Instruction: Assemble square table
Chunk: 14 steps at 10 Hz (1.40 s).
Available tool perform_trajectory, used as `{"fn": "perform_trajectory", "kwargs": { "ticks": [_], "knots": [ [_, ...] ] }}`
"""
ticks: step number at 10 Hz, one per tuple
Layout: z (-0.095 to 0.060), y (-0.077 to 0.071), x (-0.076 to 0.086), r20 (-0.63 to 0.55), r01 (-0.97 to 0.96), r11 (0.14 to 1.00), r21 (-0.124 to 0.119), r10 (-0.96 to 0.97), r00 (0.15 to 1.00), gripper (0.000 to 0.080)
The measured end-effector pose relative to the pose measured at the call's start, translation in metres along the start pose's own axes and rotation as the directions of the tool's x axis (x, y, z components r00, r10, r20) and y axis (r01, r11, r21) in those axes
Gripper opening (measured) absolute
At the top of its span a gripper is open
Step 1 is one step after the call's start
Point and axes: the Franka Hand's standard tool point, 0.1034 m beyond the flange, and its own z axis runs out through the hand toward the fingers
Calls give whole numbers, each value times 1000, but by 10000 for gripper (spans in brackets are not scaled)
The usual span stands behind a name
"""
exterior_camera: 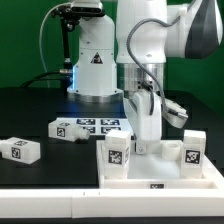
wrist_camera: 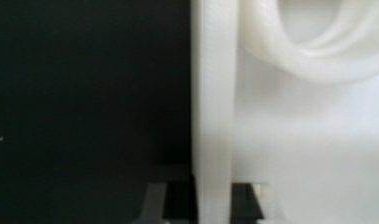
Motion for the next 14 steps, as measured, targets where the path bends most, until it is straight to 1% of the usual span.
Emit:
{"fn": "perform_trajectory", "kwargs": {
  "ticks": [1, 2, 4, 6, 7, 9, 10, 11, 12, 13, 14],
  "knots": [
    [0, 0, 0, 0, 4, 1000, 0, -4, 1000, 43],
    [-2, 0, 5, 0, 53, 999, -1, -53, 999, 43],
    [-14, 5, 22, -7, 168, 986, 11, -168, 986, 44],
    [-22, 6, 46, -30, 352, 936, 24, -352, 936, 44],
    [-22, 5, 55, -37, 433, 901, 22, -432, 901, 45],
    [-20, 8, 62, -43, 483, 875, 13, -482, 875, 45],
    [-20, 6, 67, -46, 536, 844, 7, -536, 843, 45],
    [-26, -9, 83, -62, 658, 753, 13, -656, 752, 45],
    [-32, -30, 93, -81, 817, 577, 12, -814, 576, 45],
    [-36, -42, 96, -96, 907, 422, 9, -902, 421, 45],
    [-33, -37, 95, -88, 914, 405, 3, -911, 404, 45]
  ]
}}
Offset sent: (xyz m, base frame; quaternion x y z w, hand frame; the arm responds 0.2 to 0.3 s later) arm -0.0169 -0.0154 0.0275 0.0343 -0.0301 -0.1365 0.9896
